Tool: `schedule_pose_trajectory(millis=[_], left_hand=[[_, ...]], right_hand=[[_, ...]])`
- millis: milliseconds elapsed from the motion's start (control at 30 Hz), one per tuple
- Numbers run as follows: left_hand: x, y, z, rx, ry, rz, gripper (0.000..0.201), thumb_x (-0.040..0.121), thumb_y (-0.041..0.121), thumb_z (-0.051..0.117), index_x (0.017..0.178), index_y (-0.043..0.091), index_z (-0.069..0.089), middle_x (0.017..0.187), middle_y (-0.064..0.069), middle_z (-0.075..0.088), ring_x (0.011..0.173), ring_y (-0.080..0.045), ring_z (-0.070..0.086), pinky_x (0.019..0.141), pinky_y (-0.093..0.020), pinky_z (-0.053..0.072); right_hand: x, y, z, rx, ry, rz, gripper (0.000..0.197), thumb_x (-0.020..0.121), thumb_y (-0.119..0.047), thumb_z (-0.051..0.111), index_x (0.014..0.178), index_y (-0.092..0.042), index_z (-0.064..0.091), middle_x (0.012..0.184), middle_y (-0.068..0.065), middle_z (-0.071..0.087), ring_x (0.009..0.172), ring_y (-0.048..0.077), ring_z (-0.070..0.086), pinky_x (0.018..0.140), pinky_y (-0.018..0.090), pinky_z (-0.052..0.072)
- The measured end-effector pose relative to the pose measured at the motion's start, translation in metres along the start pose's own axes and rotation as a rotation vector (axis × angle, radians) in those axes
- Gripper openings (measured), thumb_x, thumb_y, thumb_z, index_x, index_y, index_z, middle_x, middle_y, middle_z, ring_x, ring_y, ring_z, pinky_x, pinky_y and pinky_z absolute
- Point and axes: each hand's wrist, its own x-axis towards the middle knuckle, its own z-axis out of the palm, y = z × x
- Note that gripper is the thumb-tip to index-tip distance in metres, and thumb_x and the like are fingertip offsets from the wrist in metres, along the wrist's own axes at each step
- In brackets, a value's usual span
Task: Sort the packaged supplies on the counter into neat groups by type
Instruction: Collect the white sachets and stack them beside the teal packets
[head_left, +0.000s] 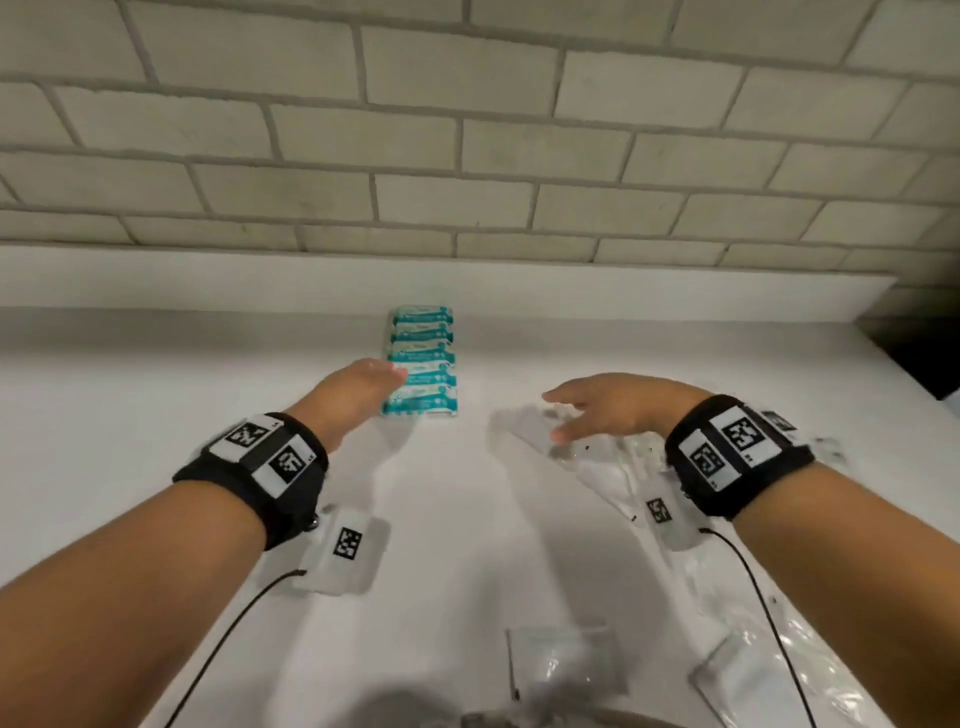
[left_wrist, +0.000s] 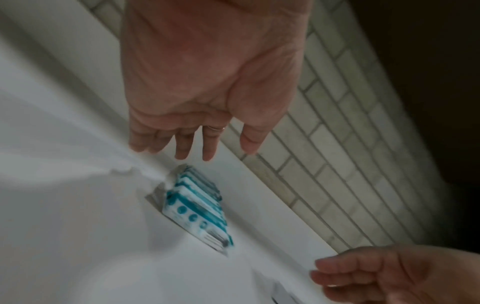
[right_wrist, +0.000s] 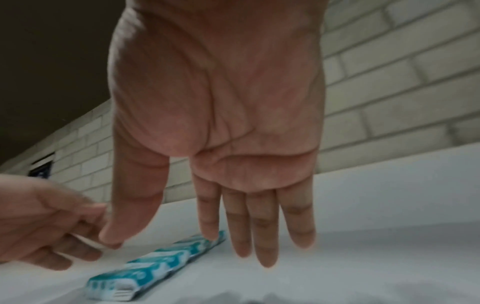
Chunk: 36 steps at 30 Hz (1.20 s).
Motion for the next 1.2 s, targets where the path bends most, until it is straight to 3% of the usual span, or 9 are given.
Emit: schedule_pose_trajectory(millis=[133,233,400,500,633,733,900,1033,1200], left_hand=[[-0.056,0.025,0.035,0.468,-0.17,0.143,0.029,0.092,0.039,0.058,0.116,0.023,0.063,0.11,0.012,0.059,0.11,-0.014,0.055,0.091,-0.023,0.04],[-0.094,0.035,0.072,0.823,-0.496,0.188,0.026,0.084,0.046,0.065,0.1,0.026,0.066,0.094,0.016,0.063,0.094,-0.009,0.058,0.073,-0.018,0.041],[-0.129,0.029,0.139,1.213,-0.696,0.178,0.058,0.071,0.064,0.068,0.103,0.017,0.056,0.102,0.002,0.061,0.085,-0.018,0.055,0.067,-0.028,0.04],[-0.138,0.029,0.163,1.301,-0.588,0.261,0.051,0.07,0.055,0.072,0.1,0.022,0.047,0.104,0.003,0.057,0.086,-0.017,0.054,0.072,-0.031,0.045],[-0.131,0.036,0.177,1.241,-0.353,0.297,0.05,0.075,0.048,0.07,0.112,0.022,0.05,0.113,0.001,0.054,0.098,-0.02,0.053,0.081,-0.033,0.044],[-0.116,0.037,0.184,1.214,-0.254,0.274,0.049,0.08,0.043,0.068,0.12,0.02,0.051,0.12,-0.002,0.051,0.11,-0.022,0.052,0.088,-0.033,0.042],[-0.105,0.039,0.202,1.087,-0.235,0.238,0.057,0.072,0.049,0.072,0.117,0.023,0.049,0.114,0.001,0.051,0.108,-0.02,0.049,0.083,-0.032,0.042],[-0.09,0.047,0.21,1.104,-0.267,0.197,0.054,0.077,0.042,0.071,0.121,0.019,0.051,0.117,-0.003,0.058,0.111,-0.024,0.054,0.087,-0.034,0.045],[-0.049,0.062,0.187,1.045,-0.088,0.244,0.043,0.085,0.043,0.061,0.116,0.014,0.06,0.114,-0.007,0.055,0.108,-0.026,0.054,0.089,-0.036,0.046]], right_hand=[[-0.061,0.054,0.008,-0.093,0.043,0.157,0.07,0.086,-0.055,0.06,0.147,-0.033,0.035,0.153,-0.01,0.035,0.139,0.013,0.035,0.116,0.037,0.025],[-0.106,0.071,0.035,-0.153,-0.035,0.128,0.069,0.078,-0.048,0.072,0.14,-0.037,0.043,0.153,-0.009,0.035,0.135,0.016,0.04,0.111,0.035,0.032],[-0.14,0.084,0.108,-0.375,-0.258,-0.009,0.119,0.062,-0.039,0.086,0.151,-0.041,0.006,0.158,-0.011,-0.023,0.149,0.017,-0.008,0.12,0.05,0.006],[-0.138,0.096,0.125,-0.428,-0.145,-0.057,0.121,0.065,-0.039,0.084,0.15,-0.042,-0.003,0.157,-0.012,-0.026,0.147,0.018,-0.015,0.117,0.056,0.004],[-0.131,0.118,0.099,-0.316,0.083,-0.04,0.086,0.083,-0.04,0.067,0.152,-0.035,0.015,0.161,-0.012,-0.011,0.145,0.019,0.024,0.107,0.039,0.037],[-0.138,0.131,0.079,-0.258,0.185,-0.022,0.071,0.085,-0.039,0.066,0.147,-0.031,0.034,0.16,-0.009,0.015,0.14,0.02,0.032,0.105,0.037,0.039],[-0.137,0.13,0.078,-0.343,0.215,0.031,0.031,0.086,-0.043,0.064,0.109,-0.023,0.062,0.103,-0.003,0.059,0.093,0.017,0.057,0.081,0.031,0.05],[-0.116,0.133,0.088,-0.329,0.141,0.118,0.06,0.072,-0.046,0.077,0.116,-0.018,0.049,0.094,-0.004,0.055,0.083,0.017,0.057,0.069,0.029,0.046],[-0.092,0.14,0.084,-0.306,0.125,0.121,0.072,0.07,-0.036,0.082,0.126,-0.013,0.043,0.117,0.003,0.06,0.098,0.023,0.062,0.075,0.032,0.046]])
